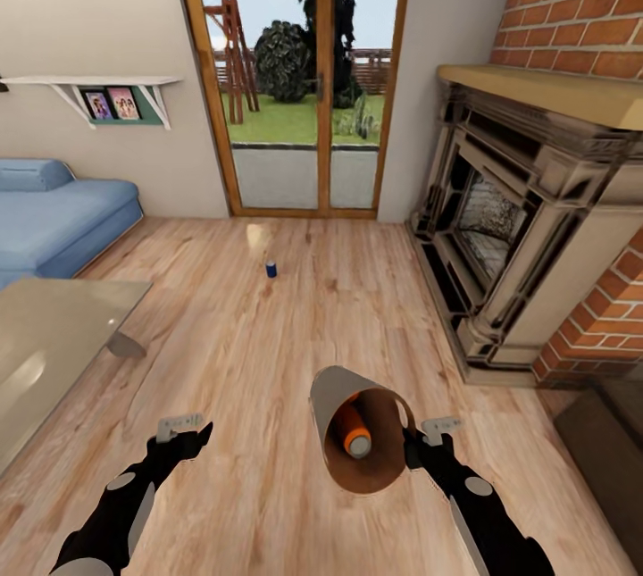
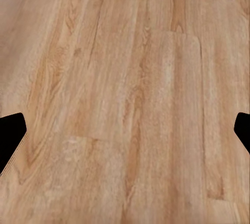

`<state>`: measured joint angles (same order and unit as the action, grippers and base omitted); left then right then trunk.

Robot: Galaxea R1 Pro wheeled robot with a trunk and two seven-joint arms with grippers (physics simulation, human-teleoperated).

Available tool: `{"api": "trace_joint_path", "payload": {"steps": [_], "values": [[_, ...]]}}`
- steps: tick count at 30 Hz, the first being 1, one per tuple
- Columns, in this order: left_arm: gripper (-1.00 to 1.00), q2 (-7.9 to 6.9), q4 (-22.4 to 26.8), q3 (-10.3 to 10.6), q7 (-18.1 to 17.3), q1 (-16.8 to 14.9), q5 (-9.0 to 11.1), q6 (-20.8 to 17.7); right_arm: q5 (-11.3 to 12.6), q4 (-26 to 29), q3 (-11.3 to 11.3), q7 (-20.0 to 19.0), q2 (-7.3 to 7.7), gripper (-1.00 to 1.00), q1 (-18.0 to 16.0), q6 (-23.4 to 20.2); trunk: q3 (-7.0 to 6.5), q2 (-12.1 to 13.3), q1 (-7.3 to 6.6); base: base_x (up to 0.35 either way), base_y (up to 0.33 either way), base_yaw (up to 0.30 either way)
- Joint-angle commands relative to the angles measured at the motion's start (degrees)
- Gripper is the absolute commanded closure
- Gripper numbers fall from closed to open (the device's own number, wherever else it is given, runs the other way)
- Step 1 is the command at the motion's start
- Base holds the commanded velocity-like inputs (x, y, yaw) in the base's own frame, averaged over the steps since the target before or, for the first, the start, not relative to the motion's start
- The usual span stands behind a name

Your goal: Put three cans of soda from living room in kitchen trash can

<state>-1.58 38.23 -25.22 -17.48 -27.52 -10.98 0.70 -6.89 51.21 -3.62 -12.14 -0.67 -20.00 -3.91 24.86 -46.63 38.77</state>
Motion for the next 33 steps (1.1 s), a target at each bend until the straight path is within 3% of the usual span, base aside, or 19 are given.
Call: {"api": "trace_joint_path", "payload": {"steps": [1,4,13,20,27,33], "values": [[-1.00,0.00,-0.01,0.00,0.00,0.01,0.00,0.01,0.54,0.14,-0.71,-0.45,0.55,1.00,-0.03,-0.03,-0.03,-0.01,0.00,0.313,0.145,0.000],[-1.00,0.00,0.00,0.00,0.01,-0.01,0.00,0.01,0.45,0.24,-2.57,-0.62,1.37,1.00,-0.04,-0.04,-0.05,-0.01,0.00,0.313,0.145,0.000],[-1.00,0.00,0.00,0.00,0.04,-0.01,0.00,0.07,0.60,0.20,-3.66,-0.69,4.09,1.00,0.03,0.02,-0.07,-0.01,0.00,0.315,0.128,0.000],[-1.00,0.00,0.00,0.00,0.07,-0.01,0.00,0.09,0.65,0.13,-3.79,-0.69,4.42,1.00,0.11,0.04,-0.07,-0.01,0.00,0.323,0.086,0.000],[-1.00,0.00,0.00,0.00,0.08,0.00,0.00,0.15,0.65,0.12,-6.11,-0.69,4.37,1.00,0.13,0.04,-0.07,-0.01,0.00,0.324,0.032,0.000],[-1.00,0.00,0.00,0.00,0.08,0.01,0.00,0.15,0.65,0.12,-6.47,-0.69,4.35,1.00,0.13,0.04,-0.07,-0.01,0.00,0.324,0.004,0.000]]}}
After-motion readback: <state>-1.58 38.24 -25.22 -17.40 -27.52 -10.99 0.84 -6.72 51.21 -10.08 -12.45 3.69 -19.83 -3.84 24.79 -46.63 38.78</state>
